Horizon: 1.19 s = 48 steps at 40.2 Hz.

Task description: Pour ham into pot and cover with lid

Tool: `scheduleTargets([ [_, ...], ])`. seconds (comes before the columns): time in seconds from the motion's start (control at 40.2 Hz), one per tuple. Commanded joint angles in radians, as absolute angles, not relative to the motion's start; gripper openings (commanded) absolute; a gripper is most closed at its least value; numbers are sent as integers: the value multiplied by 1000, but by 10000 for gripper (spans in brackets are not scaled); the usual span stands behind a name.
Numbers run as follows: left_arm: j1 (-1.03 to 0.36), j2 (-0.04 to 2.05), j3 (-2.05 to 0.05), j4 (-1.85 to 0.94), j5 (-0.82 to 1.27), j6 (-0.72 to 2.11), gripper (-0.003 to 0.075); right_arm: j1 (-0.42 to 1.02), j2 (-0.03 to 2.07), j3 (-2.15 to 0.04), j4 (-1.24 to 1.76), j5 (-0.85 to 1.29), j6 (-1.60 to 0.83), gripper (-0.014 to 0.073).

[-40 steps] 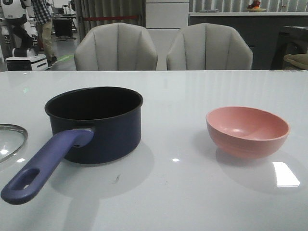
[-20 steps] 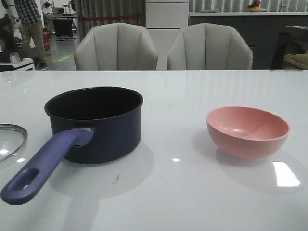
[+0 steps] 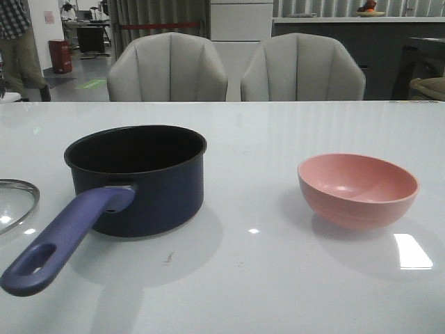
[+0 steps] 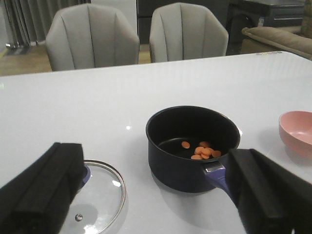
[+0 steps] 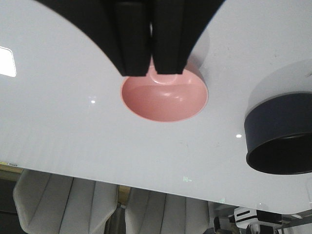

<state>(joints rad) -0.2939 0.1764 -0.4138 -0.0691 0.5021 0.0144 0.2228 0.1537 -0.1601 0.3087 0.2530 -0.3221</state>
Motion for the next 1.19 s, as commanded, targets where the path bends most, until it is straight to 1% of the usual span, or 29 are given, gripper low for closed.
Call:
scheduleTargets([
  [0.0, -293, 287, -474, -63, 406, -21, 685, 224, 163, -186, 320, 176, -325, 157],
  [0.174, -225, 505, -541, -54, 396, -38, 691, 224, 163, -186, 320, 176, -325, 157],
  [0.274, -139, 638, -589, -54, 381, -125, 691, 224, 163, -186, 320, 176, -325, 157],
  [0.373, -55, 758, -639, -59, 383, -127, 691, 224, 163, -186, 320, 176, -325, 157],
  [0.498, 4, 917, -721, -59, 457, -127, 691, 224, 163, -186, 320, 176, -325, 157],
  [0.672, 16, 1147, -876, -52, 610, -92, 691, 224, 163, -186, 320, 176, -325, 157],
  [0.821, 16, 1307, -994, -22, 691, -89, 691, 224, 163, -186, 320, 176, -325, 157],
  [0.995, 21, 1464, -1112, -14, 762, -87, 691, 224, 163, -186, 320, 176, -325, 157],
  [1.169, 21, 1604, -1243, -36, 883, -38, 691, 224, 163, -186, 320, 176, -325, 157],
])
